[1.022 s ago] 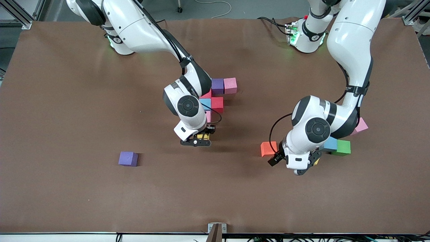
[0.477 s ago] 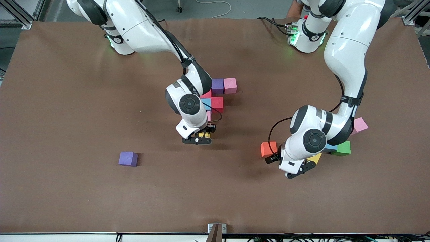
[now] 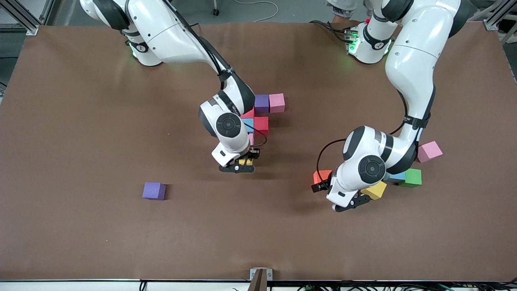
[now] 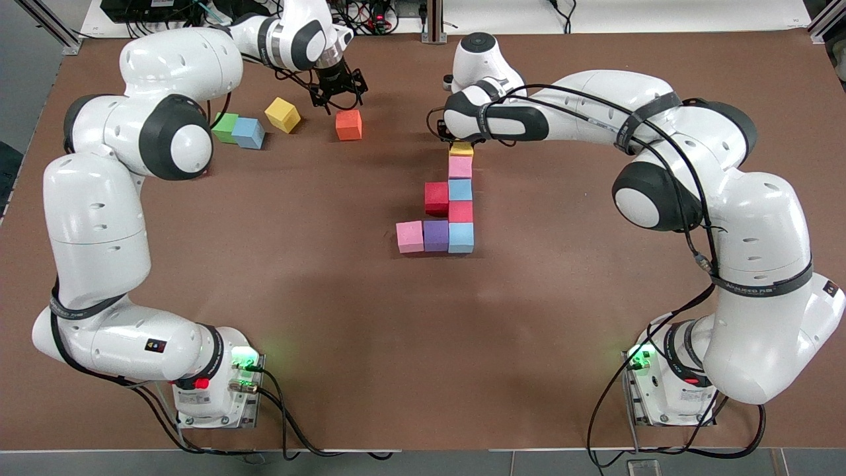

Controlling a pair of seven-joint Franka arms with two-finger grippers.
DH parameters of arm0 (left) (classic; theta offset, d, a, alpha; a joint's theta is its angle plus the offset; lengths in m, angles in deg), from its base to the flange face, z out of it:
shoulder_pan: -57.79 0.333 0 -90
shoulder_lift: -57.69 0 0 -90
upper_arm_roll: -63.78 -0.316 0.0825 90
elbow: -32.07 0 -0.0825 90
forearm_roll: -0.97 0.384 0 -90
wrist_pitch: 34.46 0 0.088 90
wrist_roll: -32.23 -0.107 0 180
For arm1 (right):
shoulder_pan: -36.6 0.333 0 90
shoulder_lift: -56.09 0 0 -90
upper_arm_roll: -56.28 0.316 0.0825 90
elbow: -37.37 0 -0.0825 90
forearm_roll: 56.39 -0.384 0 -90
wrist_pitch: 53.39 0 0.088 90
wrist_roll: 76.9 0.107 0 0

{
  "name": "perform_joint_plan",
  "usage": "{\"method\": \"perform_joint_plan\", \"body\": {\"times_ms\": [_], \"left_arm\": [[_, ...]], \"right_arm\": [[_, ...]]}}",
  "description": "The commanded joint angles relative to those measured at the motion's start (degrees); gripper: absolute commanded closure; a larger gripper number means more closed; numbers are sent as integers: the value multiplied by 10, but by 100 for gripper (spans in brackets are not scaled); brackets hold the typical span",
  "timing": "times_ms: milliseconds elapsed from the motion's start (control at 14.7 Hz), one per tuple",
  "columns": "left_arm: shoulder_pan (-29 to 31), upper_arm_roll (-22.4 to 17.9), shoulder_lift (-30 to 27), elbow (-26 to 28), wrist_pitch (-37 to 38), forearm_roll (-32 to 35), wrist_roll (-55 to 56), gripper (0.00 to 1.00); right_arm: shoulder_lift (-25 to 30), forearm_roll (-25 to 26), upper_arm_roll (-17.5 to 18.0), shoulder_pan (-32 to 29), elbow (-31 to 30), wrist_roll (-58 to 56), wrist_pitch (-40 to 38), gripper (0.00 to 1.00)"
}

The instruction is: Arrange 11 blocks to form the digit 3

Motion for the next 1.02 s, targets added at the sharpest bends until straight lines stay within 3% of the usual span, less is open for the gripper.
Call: {"method": "perform_joint_plan", "body": {"times_ms": [0, 136, 204, 341, 545, 681, 817, 953], "left_arm": [[0, 0, 8, -4, 8, -9, -19, 1], [0, 0, 10, -3, 8, -15, -19, 1], [0, 0, 12, 2, 6, -15, -18, 1], [0, 0, 12, 17, 3, -26, -18, 8], [3, 1, 2, 42, 4, -56, 19, 52], [4, 2, -9, 45, 13, -62, 99, 58], [3, 14, -25, 51, 30, -61, 197, 80], [5, 20, -67, 89, 30, -61, 254, 86]], "right_arm": [[19, 5, -6, 9, -33, 15, 17, 99], [19, 9, -6, 9, -32, 15, 17, 93], [19, 14, -6, 8, -32, 15, 17, 83], [19, 19, -12, 8, -31, 15, 16, 2], [19, 20, -13, 7, -29, 13, 12, 0], [19, 20, -13, 7, -27, 14, 11, 0], [19, 19, -13, 7, -26, 15, 12, 0], [19, 19, -12, 7, -25, 15, 12, 0]]}}
